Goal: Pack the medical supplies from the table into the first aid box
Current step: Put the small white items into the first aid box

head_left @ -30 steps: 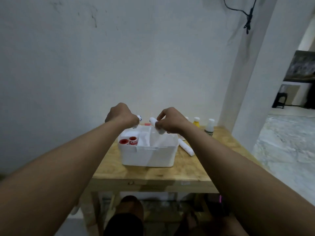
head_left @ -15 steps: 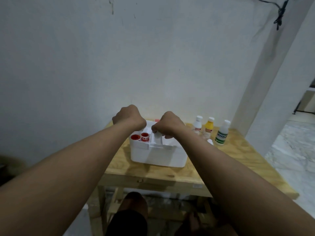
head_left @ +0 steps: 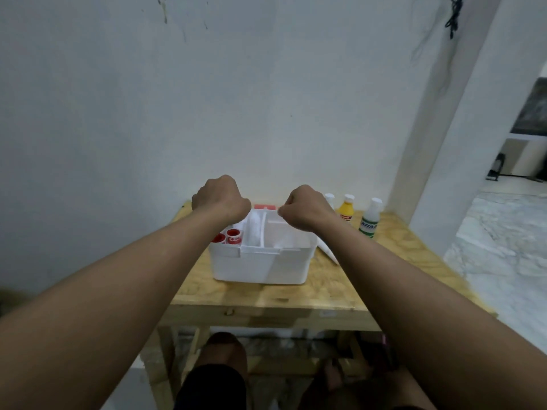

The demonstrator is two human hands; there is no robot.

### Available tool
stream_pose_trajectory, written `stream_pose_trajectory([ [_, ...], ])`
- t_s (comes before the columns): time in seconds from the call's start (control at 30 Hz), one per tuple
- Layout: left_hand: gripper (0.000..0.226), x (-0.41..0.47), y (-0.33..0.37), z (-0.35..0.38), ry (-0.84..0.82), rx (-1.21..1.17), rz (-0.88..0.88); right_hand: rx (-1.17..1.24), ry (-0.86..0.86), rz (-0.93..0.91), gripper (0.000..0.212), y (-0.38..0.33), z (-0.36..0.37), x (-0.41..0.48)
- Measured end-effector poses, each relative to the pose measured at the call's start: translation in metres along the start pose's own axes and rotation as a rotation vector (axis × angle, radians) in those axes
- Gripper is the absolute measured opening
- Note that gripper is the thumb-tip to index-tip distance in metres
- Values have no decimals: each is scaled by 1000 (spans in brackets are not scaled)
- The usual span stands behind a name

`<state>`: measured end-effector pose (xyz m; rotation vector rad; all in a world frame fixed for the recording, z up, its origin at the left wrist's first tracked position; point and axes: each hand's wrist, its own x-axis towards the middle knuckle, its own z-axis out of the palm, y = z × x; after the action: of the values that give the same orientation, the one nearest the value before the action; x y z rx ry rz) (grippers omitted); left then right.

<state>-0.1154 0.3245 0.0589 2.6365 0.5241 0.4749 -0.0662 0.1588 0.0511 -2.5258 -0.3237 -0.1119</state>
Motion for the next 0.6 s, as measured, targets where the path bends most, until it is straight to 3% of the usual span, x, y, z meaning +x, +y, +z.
stream_pose_trajectory([
  [0.1, 18, -6, 23, 5, -1, -70, 80, -48, 4, 19, 24, 21, -21, -6],
  [0.23, 5, -23, 62, 15, 23, -94, 200, -82, 37, 51, 22, 50, -47, -18],
  [0.33, 20, -38, 89, 24, 26, -103, 268, -110, 40, 83, 12, 75, -59, -23],
  [0.57, 28, -46, 119, 40, 12, -125, 326, -152, 39, 52, 32, 85, -64, -20],
  [0.6, 27, -67, 151, 70, -45, -112, 320, -149, -3, 69, 33, 126, -75, -27],
])
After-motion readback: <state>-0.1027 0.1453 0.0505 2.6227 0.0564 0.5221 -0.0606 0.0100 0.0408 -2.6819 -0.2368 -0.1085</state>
